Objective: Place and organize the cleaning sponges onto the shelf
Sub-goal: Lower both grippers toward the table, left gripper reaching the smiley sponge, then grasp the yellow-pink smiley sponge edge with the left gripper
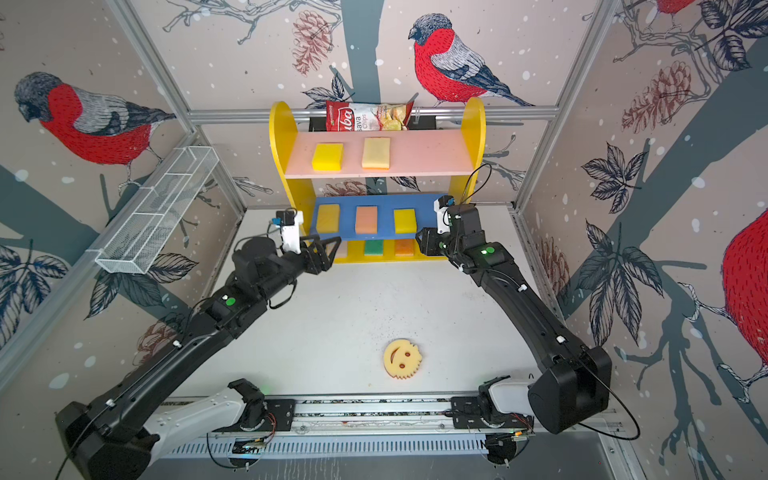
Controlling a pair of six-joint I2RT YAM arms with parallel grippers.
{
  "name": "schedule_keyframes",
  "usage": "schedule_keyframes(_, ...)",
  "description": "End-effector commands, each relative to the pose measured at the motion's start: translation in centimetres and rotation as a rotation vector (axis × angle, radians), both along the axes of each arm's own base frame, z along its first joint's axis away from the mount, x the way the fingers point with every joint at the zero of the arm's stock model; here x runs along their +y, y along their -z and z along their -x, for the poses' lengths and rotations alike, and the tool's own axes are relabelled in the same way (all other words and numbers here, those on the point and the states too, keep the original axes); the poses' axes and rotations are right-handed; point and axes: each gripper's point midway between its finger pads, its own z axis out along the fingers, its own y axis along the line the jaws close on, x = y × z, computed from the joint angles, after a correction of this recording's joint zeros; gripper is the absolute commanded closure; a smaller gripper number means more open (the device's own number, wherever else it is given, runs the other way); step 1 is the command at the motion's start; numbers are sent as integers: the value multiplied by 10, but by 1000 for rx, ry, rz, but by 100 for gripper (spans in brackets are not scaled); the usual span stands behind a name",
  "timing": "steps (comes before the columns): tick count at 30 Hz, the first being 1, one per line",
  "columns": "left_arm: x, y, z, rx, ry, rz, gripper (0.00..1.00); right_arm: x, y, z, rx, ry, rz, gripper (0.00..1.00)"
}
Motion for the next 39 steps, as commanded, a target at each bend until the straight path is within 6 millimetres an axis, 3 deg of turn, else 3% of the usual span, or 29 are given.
schedule_keyframes(1,-15,39,9,48,7,-56,21,1,13,0,53,-2,6,44)
schedule_keyframes(5,-65,103,37,162,140,-132,18,2,31,4,128,-2,13,39)
schedule_keyframes(8,-104,138,63,220,295,-199,14,0,37,9,156,3,22,37)
schedule_keyframes(10,-119,160,77,265,374,-264,14,-3,39,12,158,13,32,36)
schedule_keyframes(14,-132,198,97,337,473,-387,13,-13,42,17,152,39,53,33)
schedule_keyframes(19,-147,237,118,461,585,-401,14,-23,48,17,154,69,66,30)
schedule_keyframes(24,-149,278,126,580,609,-504,15,-28,53,12,171,77,80,28)
schedule_keyframes(31,-164,310,143,658,703,-562,22,-32,65,9,218,78,113,28)
schedule_keyframes(33,-160,320,146,677,708,-596,28,-34,68,8,221,84,116,27)
schedule_keyframes(39,-167,320,139,668,694,-607,57,-36,70,3,225,87,98,28)
